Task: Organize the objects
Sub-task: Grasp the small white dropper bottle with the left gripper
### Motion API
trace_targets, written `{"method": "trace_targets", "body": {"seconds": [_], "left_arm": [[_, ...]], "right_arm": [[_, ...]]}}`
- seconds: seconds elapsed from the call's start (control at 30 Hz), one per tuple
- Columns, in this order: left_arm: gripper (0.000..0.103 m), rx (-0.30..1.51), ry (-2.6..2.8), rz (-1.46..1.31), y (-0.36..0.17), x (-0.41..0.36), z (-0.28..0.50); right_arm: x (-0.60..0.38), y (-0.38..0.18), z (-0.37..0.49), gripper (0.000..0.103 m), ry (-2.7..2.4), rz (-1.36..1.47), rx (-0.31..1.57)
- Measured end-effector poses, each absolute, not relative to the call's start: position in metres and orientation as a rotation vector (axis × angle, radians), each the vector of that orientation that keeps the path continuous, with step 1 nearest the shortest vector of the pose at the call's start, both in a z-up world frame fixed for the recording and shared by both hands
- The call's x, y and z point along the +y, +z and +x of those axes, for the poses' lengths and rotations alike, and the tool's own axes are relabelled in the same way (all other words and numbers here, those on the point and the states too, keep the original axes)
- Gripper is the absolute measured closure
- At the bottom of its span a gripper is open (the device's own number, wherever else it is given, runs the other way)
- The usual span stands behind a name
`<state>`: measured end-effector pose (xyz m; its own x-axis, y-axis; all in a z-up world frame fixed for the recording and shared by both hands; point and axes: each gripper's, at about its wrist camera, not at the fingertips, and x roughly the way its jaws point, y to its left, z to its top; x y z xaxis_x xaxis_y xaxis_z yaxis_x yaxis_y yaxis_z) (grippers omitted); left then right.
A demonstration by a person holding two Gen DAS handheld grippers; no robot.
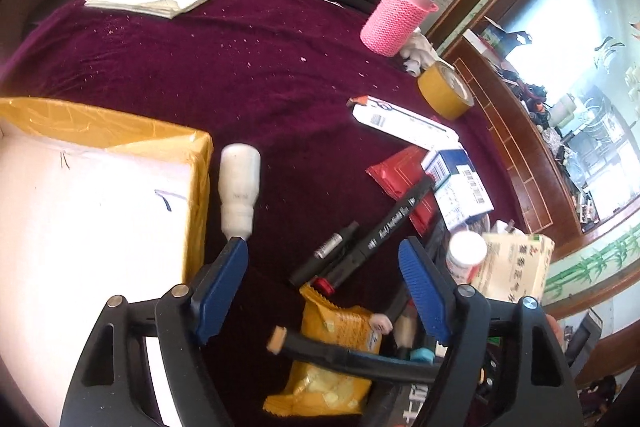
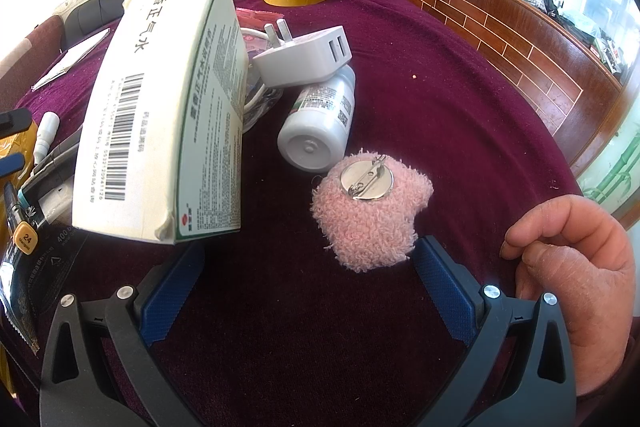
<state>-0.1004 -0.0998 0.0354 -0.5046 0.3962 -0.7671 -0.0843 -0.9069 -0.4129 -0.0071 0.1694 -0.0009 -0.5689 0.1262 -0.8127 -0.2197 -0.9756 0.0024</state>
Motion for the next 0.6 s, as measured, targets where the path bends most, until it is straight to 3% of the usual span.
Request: {"method": "trace_targets", "body": {"seconds": [0.1, 0.33, 0.47, 0.5, 0.57, 0.6], "left_arm": [[0.032, -0.471, 2.501, -1.374, 0.041, -0.103, -0.112], [0.032, -0.21, 2.548, -1.498, 0.032, -0.082, -0.139], [0.032, -0.166, 2.552, -1.553, 0.03, -0.08, -0.152], [0.035, -0.125, 2.559, -1.561, 0.029, -0.077, -0.154], [0.06, 0.002, 2.596, -1.595, 0.024, -0.071, -0.154], [0.081, 0.019, 2.567, -1.64, 0.017, -0.07, -0.156]], "right_arm": [[0.169, -0.001, -0.007, 0.0, 2.617, -1.343, 0.153], [0.169, -0.001, -0.007, 0.0, 2.617, -1.343, 0.153], [0.168, -0.001, -0.006, 0.0, 2.617, -1.343, 0.153], [0.168, -0.001, -0.006, 0.0, 2.617, -1.343, 0.153], [0.168, 0.0, -0.006, 0.0, 2.617, -1.343, 0.153], [0.168, 0.0, -0.006, 0.0, 2.617, -1.343, 0.153]]}}
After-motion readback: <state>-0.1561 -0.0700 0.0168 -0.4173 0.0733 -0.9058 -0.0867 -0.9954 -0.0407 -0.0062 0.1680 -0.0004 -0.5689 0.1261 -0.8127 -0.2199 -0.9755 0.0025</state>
